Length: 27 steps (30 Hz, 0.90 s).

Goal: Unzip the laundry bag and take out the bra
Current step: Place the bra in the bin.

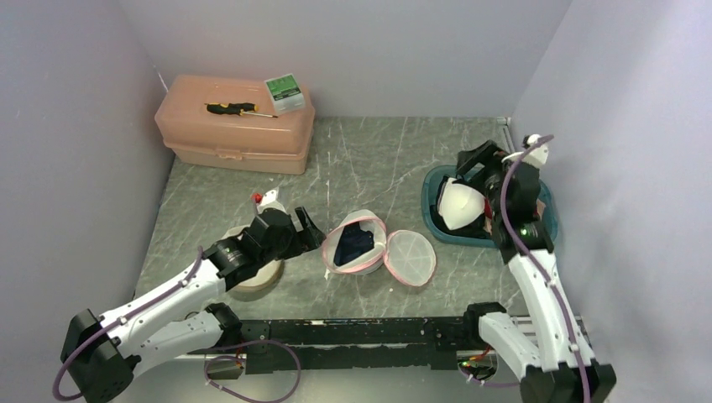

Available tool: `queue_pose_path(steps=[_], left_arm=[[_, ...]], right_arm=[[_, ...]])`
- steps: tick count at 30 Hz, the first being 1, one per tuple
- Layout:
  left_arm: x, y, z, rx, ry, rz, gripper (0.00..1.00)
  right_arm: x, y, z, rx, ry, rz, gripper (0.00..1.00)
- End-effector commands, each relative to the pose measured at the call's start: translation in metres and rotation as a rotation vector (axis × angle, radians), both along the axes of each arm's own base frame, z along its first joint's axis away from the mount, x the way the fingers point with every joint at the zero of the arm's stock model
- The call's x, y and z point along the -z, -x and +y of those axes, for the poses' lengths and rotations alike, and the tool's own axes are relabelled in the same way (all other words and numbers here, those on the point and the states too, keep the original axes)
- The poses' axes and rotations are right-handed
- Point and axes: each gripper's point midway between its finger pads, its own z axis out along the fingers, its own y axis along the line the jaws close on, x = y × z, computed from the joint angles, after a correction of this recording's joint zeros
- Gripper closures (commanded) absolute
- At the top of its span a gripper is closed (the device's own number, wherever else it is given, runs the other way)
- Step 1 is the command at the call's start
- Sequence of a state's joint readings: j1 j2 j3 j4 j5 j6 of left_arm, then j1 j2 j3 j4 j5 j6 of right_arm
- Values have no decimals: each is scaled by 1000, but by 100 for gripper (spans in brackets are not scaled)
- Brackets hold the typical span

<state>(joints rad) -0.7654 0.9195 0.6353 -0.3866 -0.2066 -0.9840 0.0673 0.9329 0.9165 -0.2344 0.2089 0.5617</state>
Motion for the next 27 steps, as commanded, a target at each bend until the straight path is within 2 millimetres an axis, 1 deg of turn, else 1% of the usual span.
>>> queue_pose_path(steps=[1, 3, 4, 6, 7, 8, 11, 12, 16, 18, 20, 23, 25, 27], left_arm=[[-22, -1, -8, 97, 17, -103, 11], [-24, 1, -12, 146, 10, -124, 11], [-24, 2, -14, 171, 7, -133, 11], [-21, 4, -21, 222, -3, -130, 11], [-18, 4, -23, 238, -8, -124, 12], [-14, 4, -27, 257, -13, -114, 13], [-1, 1, -32, 275, -40, -79, 14], [4, 0, -33, 275, -53, -64, 14], [14, -5, -42, 315, -83, -36, 18], [19, -9, -43, 320, -105, -34, 18], [26, -13, -41, 308, -140, -20, 19], [32, -17, -40, 305, -174, -14, 21], [34, -19, -41, 306, -179, -14, 25], [33, -19, -43, 310, -169, -20, 32]], right_arm=[[-41, 40, 123, -589, -109, -215, 19], [-43, 71, 162, -749, -100, -225, 21], [-39, 84, 178, -798, -101, -201, 22], [-25, 106, 209, -909, -89, -152, 24], [-15, 113, 222, -940, -80, -117, 24], [-1, 122, 234, -961, -58, -71, 24], [36, 134, 253, -1001, -2, 11, 26], [48, 135, 256, -992, 22, 32, 27], [96, 133, 258, -922, 129, 145, 37], [115, 128, 253, -863, 178, 190, 39], [126, 124, 244, -795, 208, 225, 38], [144, 119, 224, -675, 233, 277, 33], [155, 119, 209, -612, 247, 305, 29], [161, 118, 200, -581, 241, 317, 26]])
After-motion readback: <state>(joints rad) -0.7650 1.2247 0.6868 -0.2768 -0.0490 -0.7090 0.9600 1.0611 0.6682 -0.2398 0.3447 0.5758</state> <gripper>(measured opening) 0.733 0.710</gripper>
